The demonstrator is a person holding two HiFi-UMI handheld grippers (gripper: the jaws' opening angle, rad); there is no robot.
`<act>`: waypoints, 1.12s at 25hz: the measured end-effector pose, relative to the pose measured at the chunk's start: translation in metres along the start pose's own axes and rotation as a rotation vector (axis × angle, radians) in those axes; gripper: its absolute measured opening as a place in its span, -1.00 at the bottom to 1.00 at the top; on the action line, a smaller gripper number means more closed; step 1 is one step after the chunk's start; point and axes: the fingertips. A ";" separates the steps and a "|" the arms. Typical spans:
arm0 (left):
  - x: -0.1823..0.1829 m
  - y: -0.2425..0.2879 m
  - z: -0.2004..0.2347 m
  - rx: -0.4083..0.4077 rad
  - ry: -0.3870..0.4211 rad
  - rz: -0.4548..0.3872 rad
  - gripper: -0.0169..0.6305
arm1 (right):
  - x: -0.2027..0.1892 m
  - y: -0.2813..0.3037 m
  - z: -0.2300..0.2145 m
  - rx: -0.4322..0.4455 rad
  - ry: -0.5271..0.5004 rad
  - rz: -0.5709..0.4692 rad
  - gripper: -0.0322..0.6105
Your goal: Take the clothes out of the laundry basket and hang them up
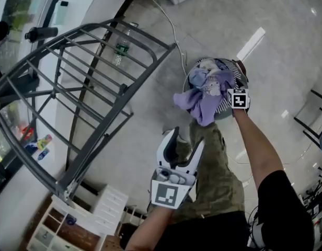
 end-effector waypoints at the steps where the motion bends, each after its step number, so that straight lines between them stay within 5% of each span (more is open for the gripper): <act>1: -0.002 0.001 0.004 0.001 0.002 0.000 -0.18 | -0.004 0.007 -0.003 -0.013 0.021 0.005 -0.19; 11: -0.002 0.012 0.025 0.045 0.037 -0.065 -0.18 | -0.033 0.051 -0.022 -0.151 0.060 0.163 -0.27; 15: -0.012 0.010 0.027 0.063 0.004 -0.036 -0.19 | -0.049 0.049 -0.027 -0.188 0.065 0.239 -0.71; 16: -0.011 0.008 0.027 0.073 -0.012 -0.034 -0.20 | -0.048 0.046 -0.027 -0.177 0.058 0.245 -0.86; 28: 0.078 -0.011 -0.006 0.056 -0.011 -0.111 -0.27 | 0.060 -0.094 0.035 0.165 -0.194 0.010 -0.87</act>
Point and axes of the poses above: the fingertips, and each gripper's own axes: y forward along the fingers, z to its left, x out of its top, and after that the axes turned 12 degrees about -z, right-handed
